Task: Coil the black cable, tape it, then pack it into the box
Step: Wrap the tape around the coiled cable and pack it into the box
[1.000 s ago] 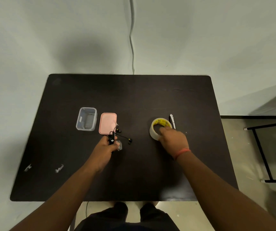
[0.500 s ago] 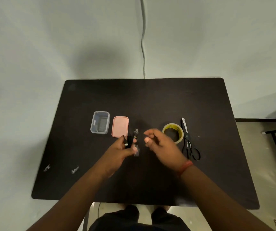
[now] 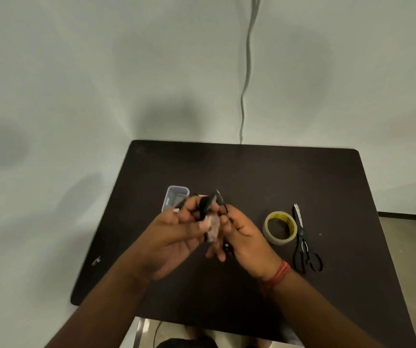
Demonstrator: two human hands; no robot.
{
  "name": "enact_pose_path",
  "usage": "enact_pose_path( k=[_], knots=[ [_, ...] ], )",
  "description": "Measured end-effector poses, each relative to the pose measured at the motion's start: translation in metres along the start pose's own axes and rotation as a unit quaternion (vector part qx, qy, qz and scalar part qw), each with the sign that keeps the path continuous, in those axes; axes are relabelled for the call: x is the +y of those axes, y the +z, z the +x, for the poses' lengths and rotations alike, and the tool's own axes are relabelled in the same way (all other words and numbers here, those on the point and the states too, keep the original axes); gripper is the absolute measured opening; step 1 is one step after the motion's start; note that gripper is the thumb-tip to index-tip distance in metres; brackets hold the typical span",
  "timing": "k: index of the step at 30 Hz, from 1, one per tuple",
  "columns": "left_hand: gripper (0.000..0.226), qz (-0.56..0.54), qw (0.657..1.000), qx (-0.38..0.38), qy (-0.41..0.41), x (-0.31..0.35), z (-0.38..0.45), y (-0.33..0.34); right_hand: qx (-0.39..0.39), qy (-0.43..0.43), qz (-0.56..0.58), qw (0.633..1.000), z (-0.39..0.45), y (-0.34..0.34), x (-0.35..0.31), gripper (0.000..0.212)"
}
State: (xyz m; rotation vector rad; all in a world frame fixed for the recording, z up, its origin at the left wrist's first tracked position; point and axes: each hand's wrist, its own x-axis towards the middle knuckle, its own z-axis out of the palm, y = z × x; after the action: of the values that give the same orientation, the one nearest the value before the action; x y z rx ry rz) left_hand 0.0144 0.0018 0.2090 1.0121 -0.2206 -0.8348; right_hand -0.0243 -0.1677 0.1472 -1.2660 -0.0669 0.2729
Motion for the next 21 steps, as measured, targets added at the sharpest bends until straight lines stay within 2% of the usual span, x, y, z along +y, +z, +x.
enact_pose_path(
  k=[4, 8, 10, 12, 14, 15, 18, 21],
  knots=[
    [0.031, -0.077, 0.99, 0.097, 0.068, -0.007, 0.011, -0.004, 0.063, 0.065, -0.066, 0.994, 0.006, 0.015, -0.01, 0.028],
    [0.025, -0.082, 0.975, 0.188, 0.082, -0.013, 0.017, -0.008, 0.012, 0.164, -0.256, 0.952, 0.007, 0.012, -0.015, 0.02],
    [0.024, -0.015, 0.973, 0.218, 0.074, -0.016, 0.022, -0.007, 0.005, 0.118, -0.399, 0.909, 0.004, 0.014, -0.016, 0.018],
    [0.021, 0.098, 0.965, 0.237, 0.052, -0.021, 0.027, -0.004, 0.011, 0.046, -0.519, 0.853, 0.001, 0.018, -0.017, 0.018],
    [0.019, 0.187, 0.952, 0.243, 0.024, -0.027, 0.029, -0.002, 0.028, -0.009, -0.581, 0.814, 0.001, 0.018, -0.019, 0.02],
    [0.019, 0.212, 0.947, 0.241, 0.018, -0.028, 0.029, -0.002, 0.041, -0.026, -0.588, 0.807, 0.001, 0.017, -0.02, 0.021],
    [0.018, 0.241, 0.94, 0.24, 0.012, -0.028, 0.031, -0.004, 0.08, -0.021, -0.545, 0.834, -0.003, 0.015, -0.023, 0.019],
    [0.017, 0.264, 0.935, 0.236, -0.003, -0.026, 0.033, -0.005, 0.137, 0.027, -0.408, 0.902, -0.009, 0.018, -0.026, 0.009]
  ],
)
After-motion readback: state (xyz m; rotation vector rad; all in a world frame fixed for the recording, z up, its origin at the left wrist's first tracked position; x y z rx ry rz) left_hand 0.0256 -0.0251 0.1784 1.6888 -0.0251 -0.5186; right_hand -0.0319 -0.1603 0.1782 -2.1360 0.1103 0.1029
